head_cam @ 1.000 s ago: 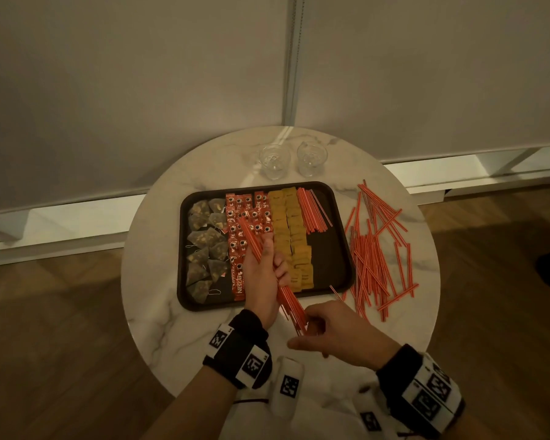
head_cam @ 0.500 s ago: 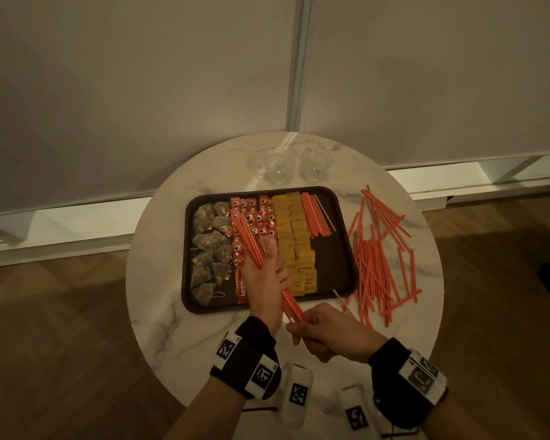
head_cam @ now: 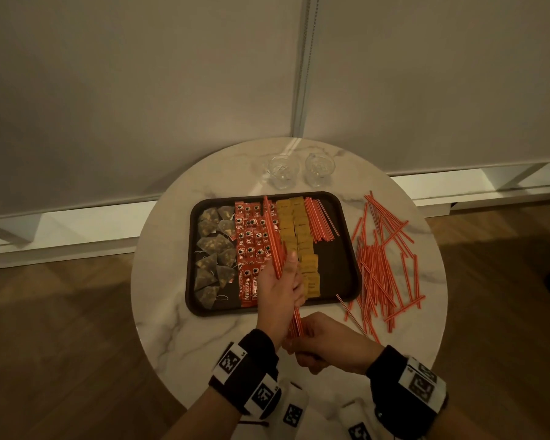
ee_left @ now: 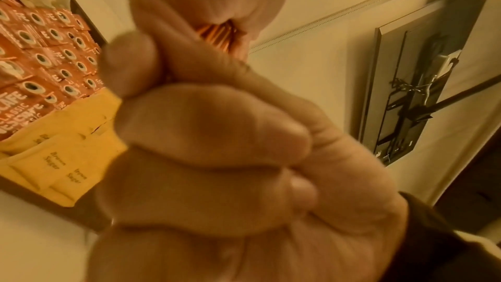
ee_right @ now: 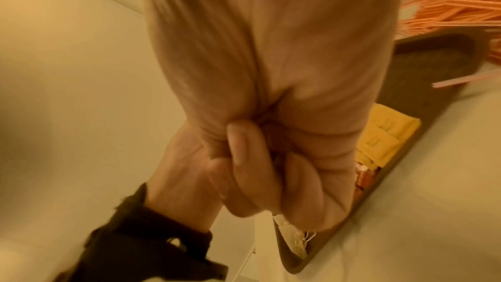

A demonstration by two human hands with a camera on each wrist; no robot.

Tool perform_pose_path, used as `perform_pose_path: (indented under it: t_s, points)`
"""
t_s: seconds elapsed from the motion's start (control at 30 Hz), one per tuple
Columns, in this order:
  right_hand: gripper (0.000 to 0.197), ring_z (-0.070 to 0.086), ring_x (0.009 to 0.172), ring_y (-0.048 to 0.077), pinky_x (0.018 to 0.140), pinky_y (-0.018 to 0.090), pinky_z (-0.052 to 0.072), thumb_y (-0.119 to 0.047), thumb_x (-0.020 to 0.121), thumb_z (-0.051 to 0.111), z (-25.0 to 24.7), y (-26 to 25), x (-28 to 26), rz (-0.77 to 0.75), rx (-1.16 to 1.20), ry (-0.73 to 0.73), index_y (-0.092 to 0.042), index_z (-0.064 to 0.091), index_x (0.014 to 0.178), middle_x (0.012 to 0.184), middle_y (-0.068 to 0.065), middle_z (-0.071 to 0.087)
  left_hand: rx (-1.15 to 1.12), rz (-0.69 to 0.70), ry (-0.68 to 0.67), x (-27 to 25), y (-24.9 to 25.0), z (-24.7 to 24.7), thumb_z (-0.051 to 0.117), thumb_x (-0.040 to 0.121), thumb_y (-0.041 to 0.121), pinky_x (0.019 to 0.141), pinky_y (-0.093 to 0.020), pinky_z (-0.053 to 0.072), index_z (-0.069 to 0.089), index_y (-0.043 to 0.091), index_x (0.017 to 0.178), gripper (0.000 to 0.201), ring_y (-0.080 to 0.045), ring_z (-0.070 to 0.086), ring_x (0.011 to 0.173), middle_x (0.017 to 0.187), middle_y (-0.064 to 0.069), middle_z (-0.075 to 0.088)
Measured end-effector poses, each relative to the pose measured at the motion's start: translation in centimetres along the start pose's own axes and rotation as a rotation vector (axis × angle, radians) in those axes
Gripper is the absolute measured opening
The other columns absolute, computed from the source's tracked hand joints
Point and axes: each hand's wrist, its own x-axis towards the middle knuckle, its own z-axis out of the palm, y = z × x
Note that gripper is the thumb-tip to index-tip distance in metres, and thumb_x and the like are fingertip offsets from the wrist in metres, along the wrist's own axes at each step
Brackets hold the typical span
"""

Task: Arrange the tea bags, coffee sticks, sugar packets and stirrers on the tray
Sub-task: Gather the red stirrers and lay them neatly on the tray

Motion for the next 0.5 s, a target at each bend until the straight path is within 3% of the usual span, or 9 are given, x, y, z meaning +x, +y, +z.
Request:
perform_pose_path:
  t_s: [0.2,0.33,0.43,0.5]
  points:
    - [0.009,0.042,0.041,0.008,0.051,0.025,0.037,-0.006,0.097,0.053,0.3,-0.8,0.3,-0.069,-0.004,0.012,-0.002,0.058,0.09,0.052,-0.004,0.056,0.023,-0.029,-0.086,-0.1,0.2,-0.5,0.049,0.099,0.036,0.041,-0.02,0.031,0.055,0.016,0.096,0.021,-0.007,0.036,0.047,0.061,0.002,0.04]
    - [0.004,0.042,0.04,0.009,0.049,0.024,0.035,-0.003,0.098,0.051,0.6,-0.8,0.6,-0.096,0.066,0.033,-0.001,0.055,0.097,0.05,-0.003,0.054,0.036,-0.032,-0.089,-0.2,0.6,-0.6,0.046,0.101,0.034,0.042,-0.02,0.033,0.054,0.019,0.09,0.02,-0.007,0.037,0.047,0.06,0.003,0.04]
    - [0.007,0.046,0.041,0.009,0.047,0.022,0.037,-0.005,0.099,0.051,0.6,-0.8,0.6,-0.142,0.052,0.081,0.001,0.055,0.098,0.052,-0.001,0.057,0.053,-0.049,-0.109,-0.3,1.1,-0.5,0.047,0.099,0.037,0.043,-0.021,0.034,0.053,0.021,0.088,0.019,-0.008,0.037,0.048,0.059,0.004,0.041]
    - [0.011,0.053,0.046,0.012,0.05,0.022,0.042,-0.012,0.101,0.053,0.7,-1.1,0.3,-0.169,-0.005,0.064,-0.003,0.057,0.095,0.061,0.005,0.064,0.044,-0.091,-0.126,-0.3,1.5,-0.5,0.048,0.098,0.038,0.043,-0.02,0.033,0.052,0.02,0.087,0.021,-0.007,0.037,0.048,0.059,0.006,0.041]
